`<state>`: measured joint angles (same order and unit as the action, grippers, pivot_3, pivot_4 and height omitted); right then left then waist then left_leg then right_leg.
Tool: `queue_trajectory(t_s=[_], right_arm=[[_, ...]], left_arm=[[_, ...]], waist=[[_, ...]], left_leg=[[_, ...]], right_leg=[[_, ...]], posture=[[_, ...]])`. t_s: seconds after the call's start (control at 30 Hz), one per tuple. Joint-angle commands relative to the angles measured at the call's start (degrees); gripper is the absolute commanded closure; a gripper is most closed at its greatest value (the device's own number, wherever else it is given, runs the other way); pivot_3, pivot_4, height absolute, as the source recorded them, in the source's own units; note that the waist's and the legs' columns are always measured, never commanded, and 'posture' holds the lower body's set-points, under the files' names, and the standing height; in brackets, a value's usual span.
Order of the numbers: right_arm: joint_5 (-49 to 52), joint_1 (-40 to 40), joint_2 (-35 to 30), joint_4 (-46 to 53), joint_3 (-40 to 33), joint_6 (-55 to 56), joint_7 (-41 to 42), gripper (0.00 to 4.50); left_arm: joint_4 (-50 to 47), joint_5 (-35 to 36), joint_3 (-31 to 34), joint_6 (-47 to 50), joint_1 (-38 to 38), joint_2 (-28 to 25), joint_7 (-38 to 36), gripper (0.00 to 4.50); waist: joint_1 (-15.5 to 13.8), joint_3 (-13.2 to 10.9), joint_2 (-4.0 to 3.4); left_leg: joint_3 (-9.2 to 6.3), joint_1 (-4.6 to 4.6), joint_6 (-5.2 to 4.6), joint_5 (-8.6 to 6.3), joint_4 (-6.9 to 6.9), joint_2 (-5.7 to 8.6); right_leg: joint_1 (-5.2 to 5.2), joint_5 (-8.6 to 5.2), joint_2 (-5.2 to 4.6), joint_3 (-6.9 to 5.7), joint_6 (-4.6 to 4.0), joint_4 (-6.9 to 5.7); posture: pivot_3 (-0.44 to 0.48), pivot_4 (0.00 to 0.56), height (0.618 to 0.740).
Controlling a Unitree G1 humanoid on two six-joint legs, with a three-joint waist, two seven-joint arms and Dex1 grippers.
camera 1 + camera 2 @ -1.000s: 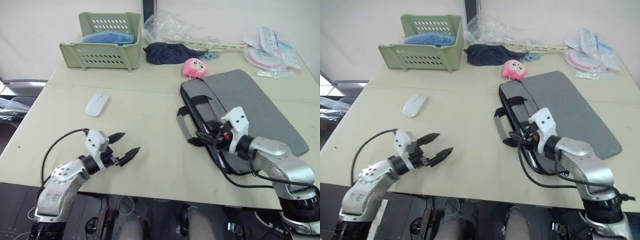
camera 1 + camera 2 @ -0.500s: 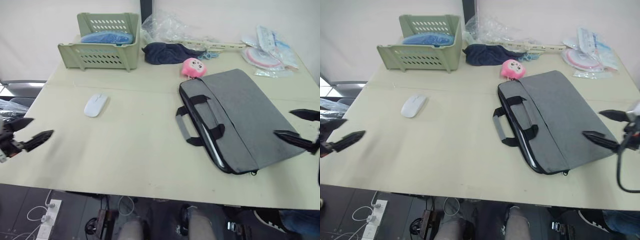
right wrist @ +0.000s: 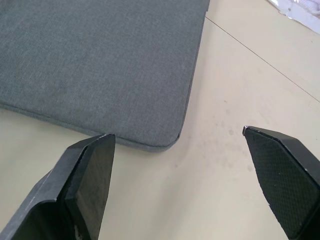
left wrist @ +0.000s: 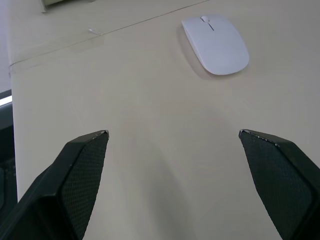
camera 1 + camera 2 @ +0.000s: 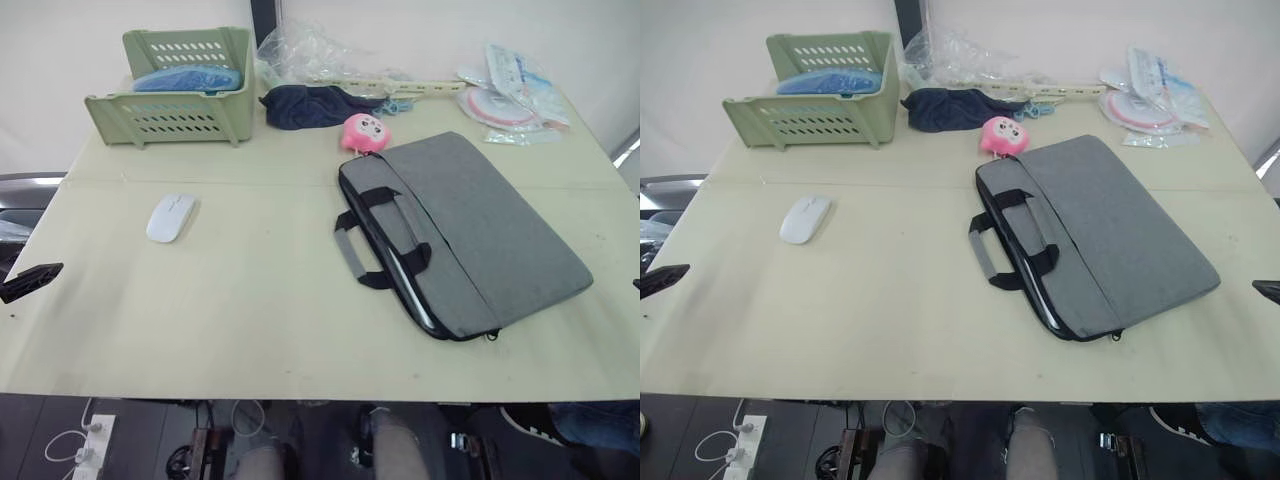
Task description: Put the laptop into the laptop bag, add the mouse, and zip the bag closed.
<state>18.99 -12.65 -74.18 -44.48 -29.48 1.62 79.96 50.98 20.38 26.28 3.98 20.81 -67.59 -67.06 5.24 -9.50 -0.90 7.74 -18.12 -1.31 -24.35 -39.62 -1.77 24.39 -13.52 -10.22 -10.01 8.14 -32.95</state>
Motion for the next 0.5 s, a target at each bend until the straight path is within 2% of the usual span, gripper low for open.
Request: queue_trajectory(t_s=[0.03,0.2,0.33,0.5], right_arm=[[0.1,-1.0,-1.9,-0.6,-1.0,3.0,1.0,0.03],[3.6,-3.1,1.4,5.1,-0.5,0.6,2.1,0.03],[14.0,-5.6,7.2,23.4,-1.4,-11.9,-0.8,0.03],[24.4,-8.1,12.6,41.7,-1.6,-23.9,-7.9,0.03]], left_arm=[[0.9,-0.1,0.8,-1.1,0.5,-1.1,-0.6,0.0],[0.8,0.2,1.3,-2.5,0.8,-0.3,-0.1,0.0],[-3.8,3.1,5.0,-1.6,-0.5,2.9,4.0,0.0],[-12.3,4.8,8.3,-0.2,-6.6,8.7,9.1,0.0]], waist=[[0.2,0.0,0.0],[0.2,0.0,0.0],[-0.1,0.0,-0.04],[-0.7,0.0,-0.04]], left_leg=[[0.0,0.02,0.0,0.0,0.0,0.0],[0.0,0.02,0.0,0.0,-0.04,-0.01],[-0.03,0.01,0.0,0.0,-0.27,-0.05],[-0.09,-0.07,0.01,-0.01,-0.41,-0.01]], right_leg=[[0.0,0.0,0.0,0.0,0.0,-0.02],[0.0,0.0,-0.01,0.02,0.0,-0.05],[0.0,0.0,-0.01,0.04,0.0,-0.24],[0.14,0.01,-0.08,0.05,-0.01,-0.54]], posture=[[0.0,0.15,0.74],[0.0,0.15,0.74],[0.0,0.15,0.74],[0.0,0.15,0.74]])
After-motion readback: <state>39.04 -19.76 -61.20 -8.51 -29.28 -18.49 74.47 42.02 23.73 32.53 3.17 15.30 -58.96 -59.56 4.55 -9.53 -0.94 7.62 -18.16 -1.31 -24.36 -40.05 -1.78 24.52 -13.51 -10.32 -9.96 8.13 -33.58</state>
